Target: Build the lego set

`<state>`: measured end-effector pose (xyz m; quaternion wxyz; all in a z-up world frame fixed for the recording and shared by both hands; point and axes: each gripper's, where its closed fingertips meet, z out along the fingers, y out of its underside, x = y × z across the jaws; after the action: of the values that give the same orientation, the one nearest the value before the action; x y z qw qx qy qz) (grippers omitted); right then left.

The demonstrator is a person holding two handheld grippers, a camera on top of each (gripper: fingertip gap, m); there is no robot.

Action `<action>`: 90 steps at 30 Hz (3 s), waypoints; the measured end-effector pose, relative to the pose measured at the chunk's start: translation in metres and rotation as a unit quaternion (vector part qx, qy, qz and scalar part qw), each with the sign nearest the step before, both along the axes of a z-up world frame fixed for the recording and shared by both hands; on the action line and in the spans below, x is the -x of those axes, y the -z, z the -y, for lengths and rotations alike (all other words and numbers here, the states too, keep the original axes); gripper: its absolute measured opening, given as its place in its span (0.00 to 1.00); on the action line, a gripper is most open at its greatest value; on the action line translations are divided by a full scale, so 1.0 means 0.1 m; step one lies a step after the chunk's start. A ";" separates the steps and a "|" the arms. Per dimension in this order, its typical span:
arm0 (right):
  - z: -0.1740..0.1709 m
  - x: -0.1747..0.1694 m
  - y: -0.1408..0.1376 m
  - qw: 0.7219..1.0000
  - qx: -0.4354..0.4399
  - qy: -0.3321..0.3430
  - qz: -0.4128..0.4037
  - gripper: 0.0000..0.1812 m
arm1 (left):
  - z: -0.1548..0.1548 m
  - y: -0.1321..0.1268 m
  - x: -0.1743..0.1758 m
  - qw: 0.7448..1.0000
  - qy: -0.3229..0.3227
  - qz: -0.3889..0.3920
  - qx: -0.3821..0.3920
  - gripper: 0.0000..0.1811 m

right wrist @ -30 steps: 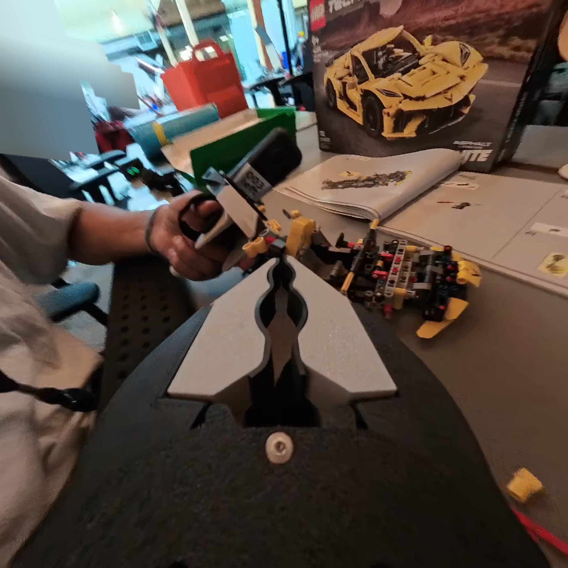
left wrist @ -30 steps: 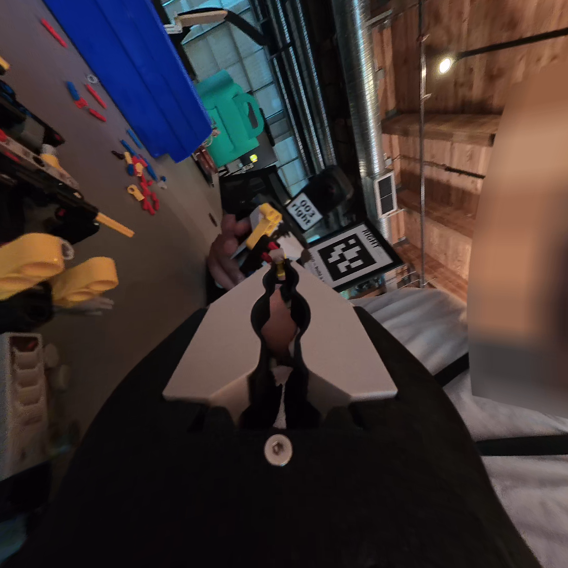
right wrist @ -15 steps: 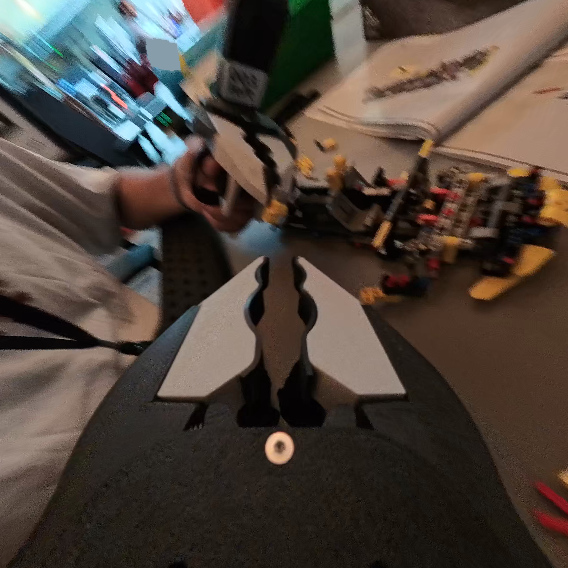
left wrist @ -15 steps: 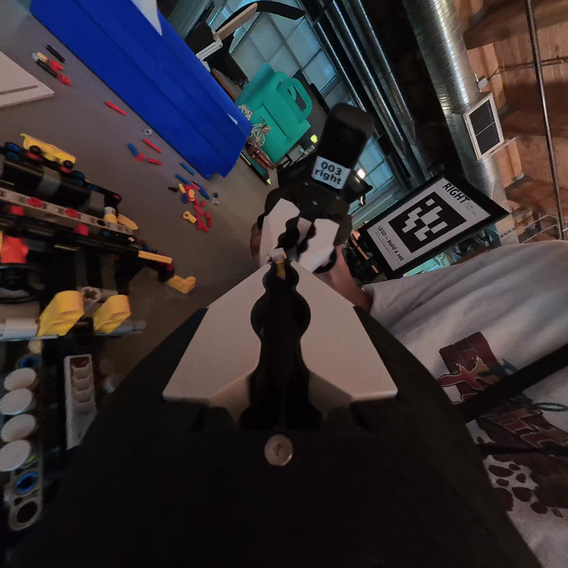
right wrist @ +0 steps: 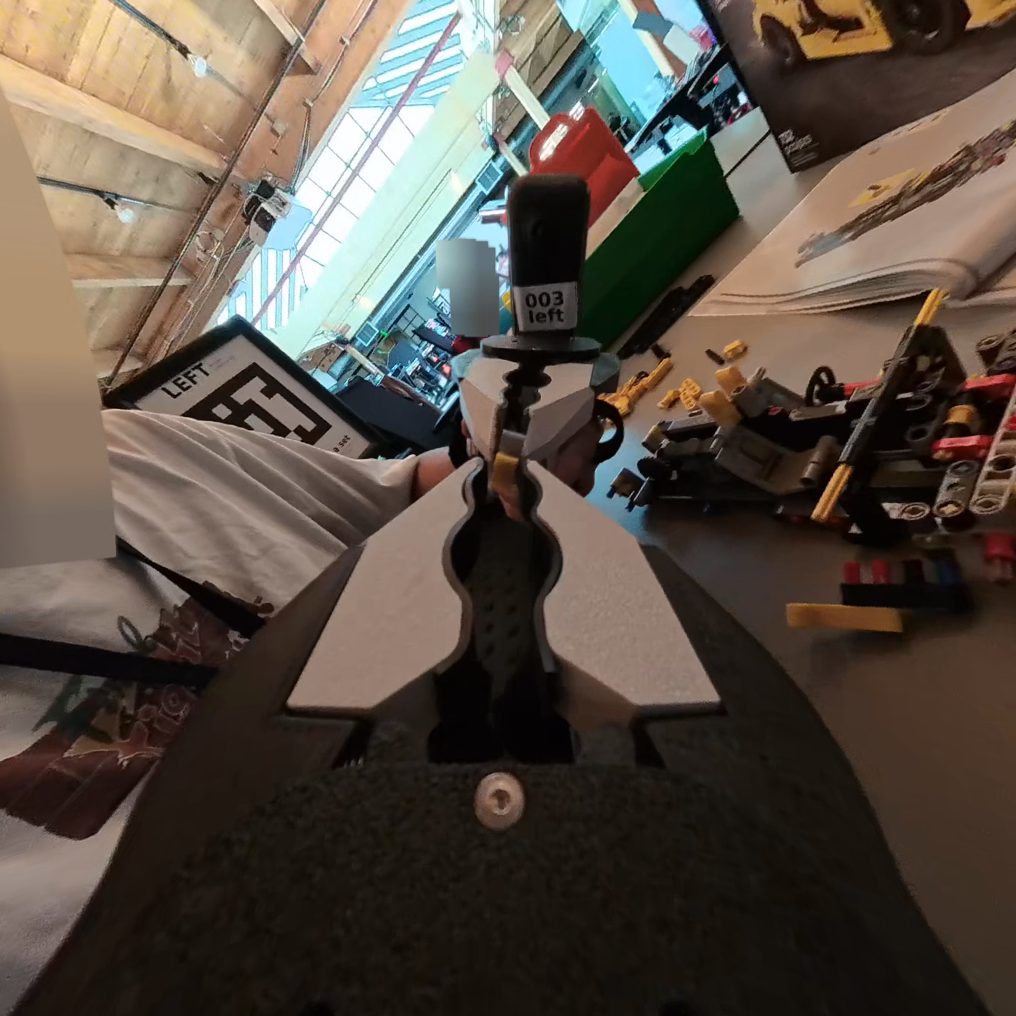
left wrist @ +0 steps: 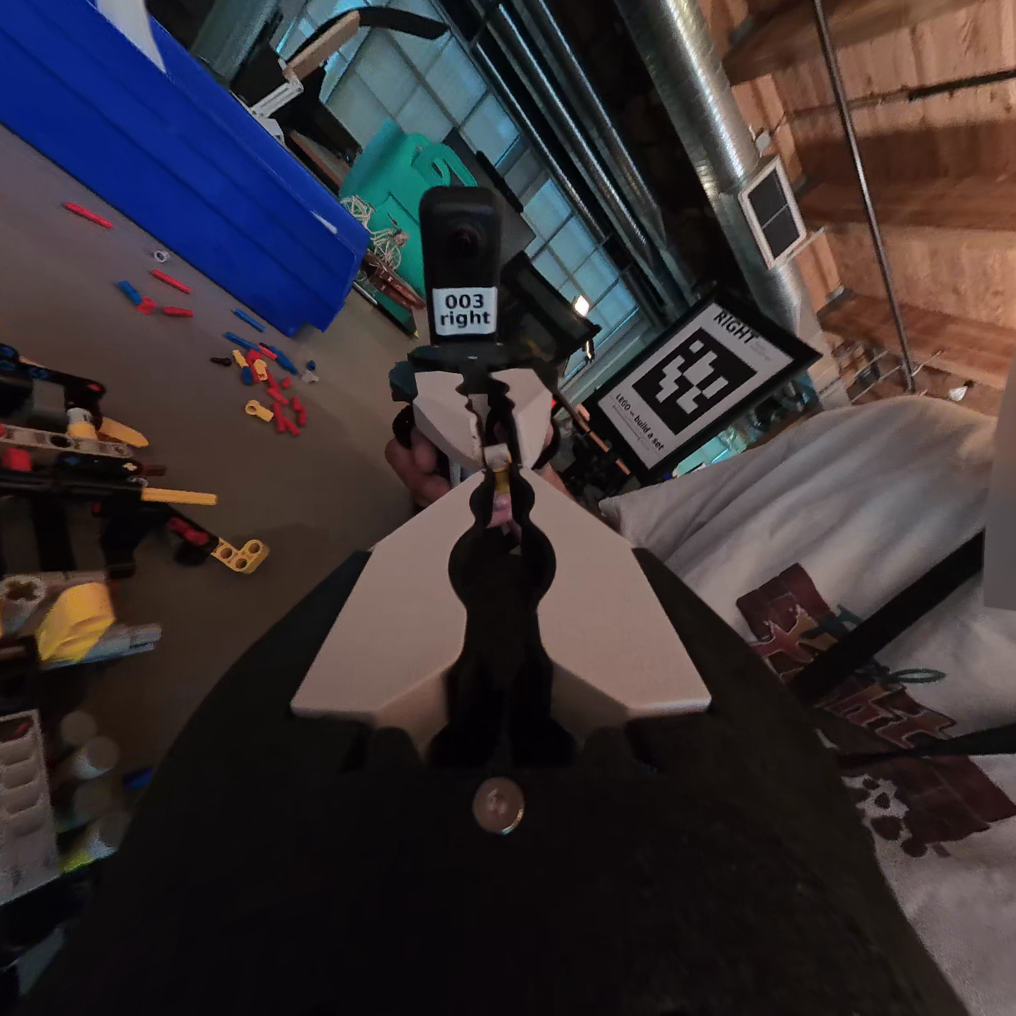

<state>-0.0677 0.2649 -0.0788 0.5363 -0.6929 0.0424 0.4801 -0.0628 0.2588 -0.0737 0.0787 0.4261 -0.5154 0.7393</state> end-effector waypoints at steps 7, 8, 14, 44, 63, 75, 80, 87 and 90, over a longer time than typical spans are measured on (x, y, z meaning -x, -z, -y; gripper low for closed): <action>-0.06 -0.11 0.16 0.998 0.045 0.030 -0.032 0.04 | -0.06 0.15 -0.10 0.976 -0.079 0.075 -0.189 0.09; -0.07 -0.14 0.18 0.997 0.051 0.037 -0.043 0.04 | -0.07 0.16 -0.11 0.961 -0.095 0.102 -0.240 0.14; -0.06 -0.11 0.38 0.995 0.094 0.029 -0.028 0.04 | -0.08 0.38 -0.12 0.795 -0.146 0.242 -0.537 0.20; -0.14 -0.05 0.65 0.986 0.152 0.045 0.043 0.04 | -0.06 0.73 -0.17 0.707 -0.131 0.251 -0.648 0.13; -0.05 -0.53 0.80 0.954 0.174 0.116 0.215 0.18 | -0.32 0.76 -0.25 0.703 -0.163 0.197 -0.664 0.13; -0.15 -0.71 1.20 0.897 0.277 0.125 0.321 0.21 | -0.44 0.65 -0.27 0.751 -0.184 0.161 -0.613 0.13; -0.19 -0.65 1.25 0.881 0.277 0.089 0.373 0.15 | -0.42 0.71 -0.27 0.758 -0.175 0.152 -0.610 0.13; -0.16 -0.58 1.19 0.859 0.190 0.073 0.469 0.10 | -0.45 0.74 -0.27 0.782 -0.165 0.131 -0.587 0.13; -0.13 -0.56 1.00 0.843 0.109 0.095 0.517 0.10 | -0.41 0.69 -0.26 0.809 -0.155 0.132 -0.551 0.13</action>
<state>-0.0115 0.2775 -0.1792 0.4442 -0.8873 -0.1233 -0.0093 -0.0367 0.2998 -0.1424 -0.3540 0.3708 -0.7687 0.3824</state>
